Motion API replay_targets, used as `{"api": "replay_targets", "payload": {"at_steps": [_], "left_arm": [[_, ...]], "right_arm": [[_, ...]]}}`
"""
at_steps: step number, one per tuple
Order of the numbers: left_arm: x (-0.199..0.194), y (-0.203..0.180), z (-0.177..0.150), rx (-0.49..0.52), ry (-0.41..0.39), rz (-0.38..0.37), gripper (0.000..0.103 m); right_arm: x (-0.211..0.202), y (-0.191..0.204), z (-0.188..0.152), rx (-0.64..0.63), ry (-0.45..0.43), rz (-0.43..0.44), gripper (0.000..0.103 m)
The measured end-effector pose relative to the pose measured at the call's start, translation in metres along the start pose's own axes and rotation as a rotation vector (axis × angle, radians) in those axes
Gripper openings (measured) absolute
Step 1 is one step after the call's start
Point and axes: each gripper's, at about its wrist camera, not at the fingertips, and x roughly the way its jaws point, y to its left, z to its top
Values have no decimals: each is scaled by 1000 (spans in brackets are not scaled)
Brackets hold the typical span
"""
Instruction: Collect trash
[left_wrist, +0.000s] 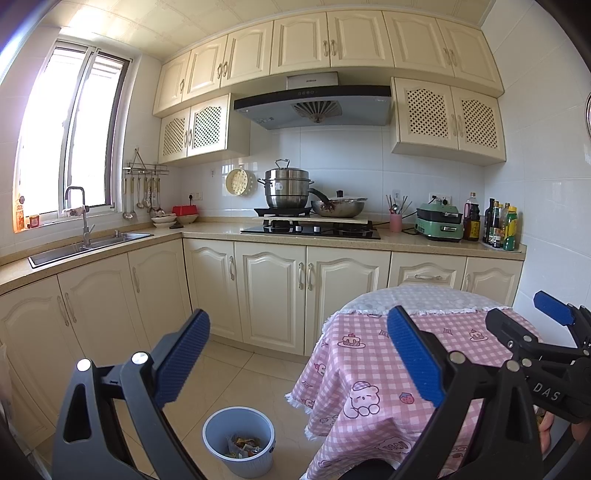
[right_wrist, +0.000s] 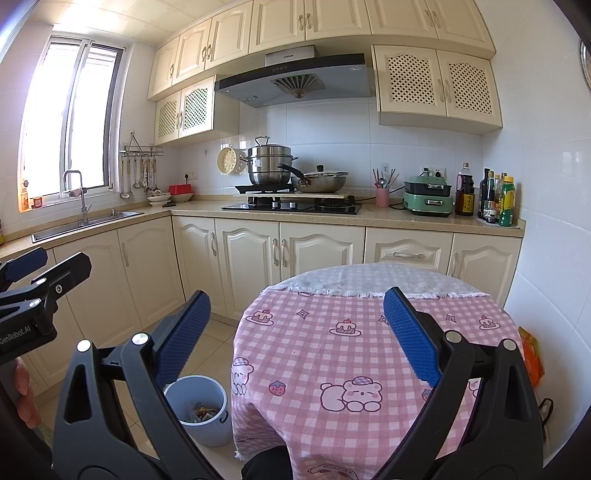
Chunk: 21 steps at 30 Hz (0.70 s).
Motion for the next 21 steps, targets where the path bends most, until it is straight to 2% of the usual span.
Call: {"api": "replay_targets", "payload": {"at_steps": [21], "left_arm": [[3, 3, -2, -2, 13, 5, 95]], "right_arm": [[3, -2, -7, -6, 7, 8, 93]]}}
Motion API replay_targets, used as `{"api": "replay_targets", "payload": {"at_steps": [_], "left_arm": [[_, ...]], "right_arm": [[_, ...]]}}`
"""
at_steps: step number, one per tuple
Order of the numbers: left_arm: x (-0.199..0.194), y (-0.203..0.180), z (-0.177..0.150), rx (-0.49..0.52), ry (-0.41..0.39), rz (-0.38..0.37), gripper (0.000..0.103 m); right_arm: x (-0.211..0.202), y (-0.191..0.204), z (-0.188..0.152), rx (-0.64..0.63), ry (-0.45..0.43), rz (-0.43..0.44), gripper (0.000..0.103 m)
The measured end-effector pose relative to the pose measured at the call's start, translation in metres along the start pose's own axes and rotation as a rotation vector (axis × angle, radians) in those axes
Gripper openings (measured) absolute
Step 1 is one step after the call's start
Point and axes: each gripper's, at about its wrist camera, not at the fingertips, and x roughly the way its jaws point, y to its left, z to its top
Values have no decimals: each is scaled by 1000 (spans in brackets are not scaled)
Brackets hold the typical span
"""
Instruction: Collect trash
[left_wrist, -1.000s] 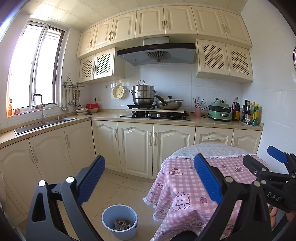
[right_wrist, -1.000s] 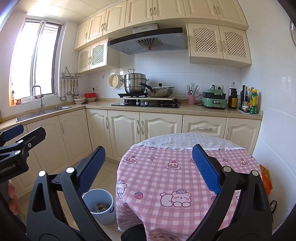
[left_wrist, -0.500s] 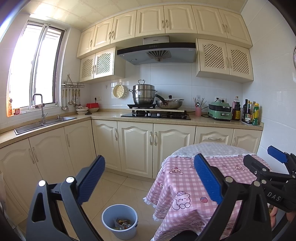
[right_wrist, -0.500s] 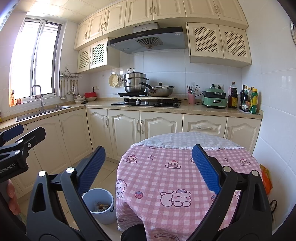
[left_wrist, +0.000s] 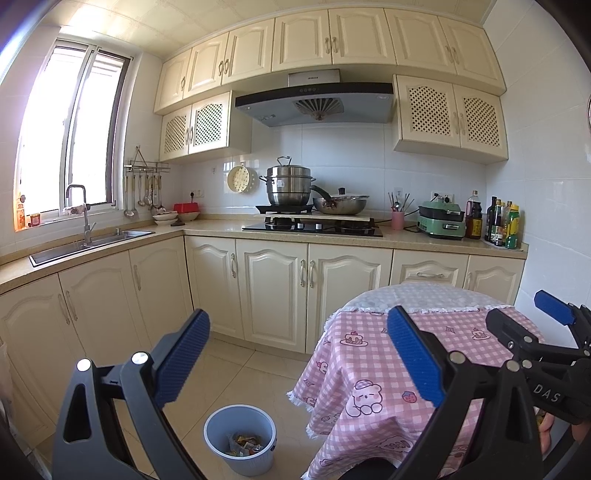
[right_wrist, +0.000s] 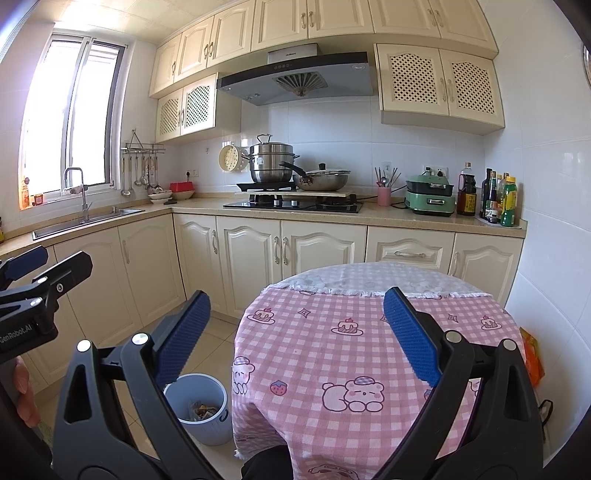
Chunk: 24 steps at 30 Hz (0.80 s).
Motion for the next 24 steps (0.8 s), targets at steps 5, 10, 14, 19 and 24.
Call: {"api": "replay_targets", "payload": {"at_steps": [5, 10, 14, 19, 24], "left_arm": [[2, 2, 0, 4, 5, -1, 95], [2, 2, 0, 5, 10, 0, 95], [3, 4, 0, 6, 15, 1, 95], [4, 4, 0, 8, 22, -1, 95], [5, 5, 0, 8, 29, -1, 95]], "right_arm": [[2, -1, 1, -1, 3, 2, 93], [4, -1, 2, -2, 8, 4, 93], [7, -3, 3, -4, 12, 5, 93], [7, -5, 2, -5, 16, 6, 93], [7, -7, 0, -5, 18, 7, 93]]}}
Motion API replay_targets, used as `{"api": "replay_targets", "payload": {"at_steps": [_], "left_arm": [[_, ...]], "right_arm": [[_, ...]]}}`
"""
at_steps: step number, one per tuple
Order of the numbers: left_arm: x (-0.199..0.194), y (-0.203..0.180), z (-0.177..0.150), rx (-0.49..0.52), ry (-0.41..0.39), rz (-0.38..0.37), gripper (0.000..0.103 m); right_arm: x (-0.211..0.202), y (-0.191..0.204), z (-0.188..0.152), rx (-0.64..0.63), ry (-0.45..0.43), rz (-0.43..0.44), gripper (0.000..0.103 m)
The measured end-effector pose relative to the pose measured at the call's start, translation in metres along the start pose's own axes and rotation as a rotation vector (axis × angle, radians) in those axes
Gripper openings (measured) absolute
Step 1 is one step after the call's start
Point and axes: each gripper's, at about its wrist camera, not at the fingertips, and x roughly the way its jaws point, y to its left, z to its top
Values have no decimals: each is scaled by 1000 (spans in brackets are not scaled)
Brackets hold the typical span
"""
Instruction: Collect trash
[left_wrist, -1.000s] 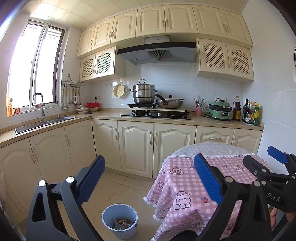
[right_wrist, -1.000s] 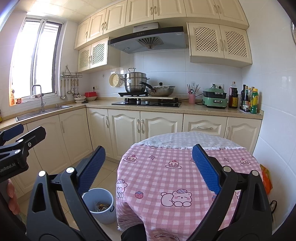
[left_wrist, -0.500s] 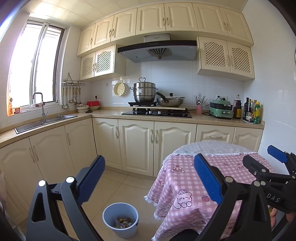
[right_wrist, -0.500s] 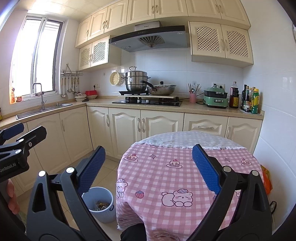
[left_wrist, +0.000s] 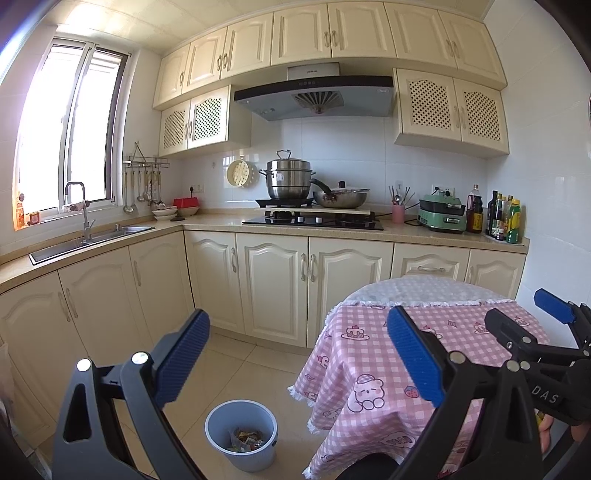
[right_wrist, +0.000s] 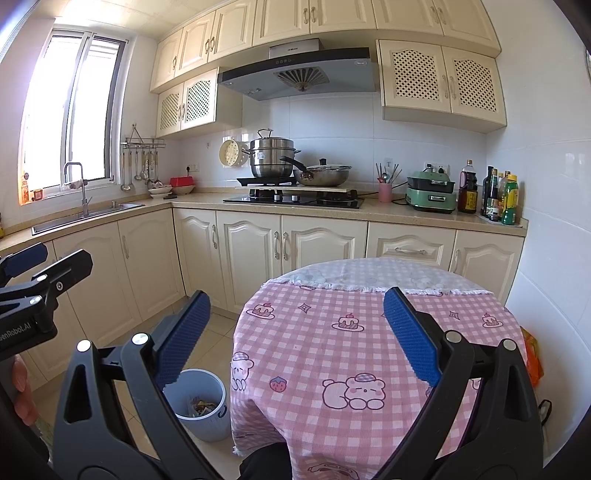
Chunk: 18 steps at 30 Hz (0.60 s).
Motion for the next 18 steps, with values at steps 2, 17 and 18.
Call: {"api": "replay_targets", "payload": {"at_steps": [2, 17, 18], "left_arm": [[0, 0, 0, 1, 3, 0, 95], [9, 3, -4, 1, 33, 5, 95], [10, 3, -4, 1, 35, 7, 95]], "right_arm": [[2, -1, 1, -1, 2, 0, 93], [9, -11, -4, -1, 26, 5, 93], [10, -12, -3, -1, 28, 6, 93]]}}
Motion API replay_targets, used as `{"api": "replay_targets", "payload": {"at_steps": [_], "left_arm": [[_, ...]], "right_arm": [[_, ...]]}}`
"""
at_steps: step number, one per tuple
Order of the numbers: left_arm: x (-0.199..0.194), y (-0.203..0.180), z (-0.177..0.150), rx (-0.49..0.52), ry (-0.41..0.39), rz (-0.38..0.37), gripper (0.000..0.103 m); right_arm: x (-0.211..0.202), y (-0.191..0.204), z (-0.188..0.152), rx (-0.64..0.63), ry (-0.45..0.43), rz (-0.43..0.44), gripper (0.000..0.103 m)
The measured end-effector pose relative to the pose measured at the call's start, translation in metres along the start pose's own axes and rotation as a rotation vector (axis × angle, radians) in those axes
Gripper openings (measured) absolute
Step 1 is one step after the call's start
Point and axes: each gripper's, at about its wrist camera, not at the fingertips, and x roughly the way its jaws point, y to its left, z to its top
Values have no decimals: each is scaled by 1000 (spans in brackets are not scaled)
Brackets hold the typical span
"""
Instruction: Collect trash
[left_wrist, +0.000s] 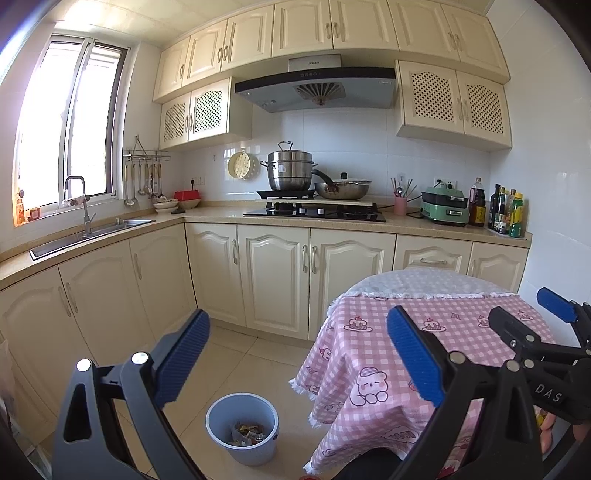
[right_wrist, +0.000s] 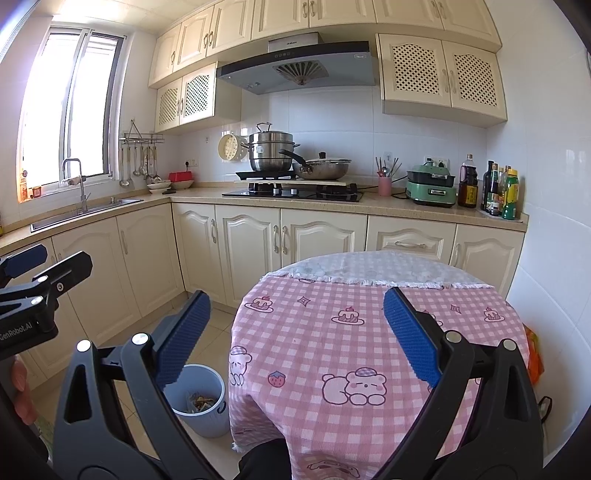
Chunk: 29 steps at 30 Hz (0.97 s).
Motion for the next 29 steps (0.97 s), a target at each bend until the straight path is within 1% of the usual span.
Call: {"api": "replay_targets", "payload": {"at_steps": [13, 22, 27, 29], "left_arm": [[4, -2, -2, 4, 11, 2, 95], [12, -6, -6, 9, 31, 6, 95], [21, -6, -11, -2, 68, -5, 95], [26, -5, -13, -5, 82, -3, 95]], "right_arm": [[4, -4, -2, -1, 10, 0, 93], [14, -15, -5, 12, 30, -15, 93], [27, -33, -7, 29, 57, -33, 93], [37, -47, -6, 29, 81, -60, 93]]}}
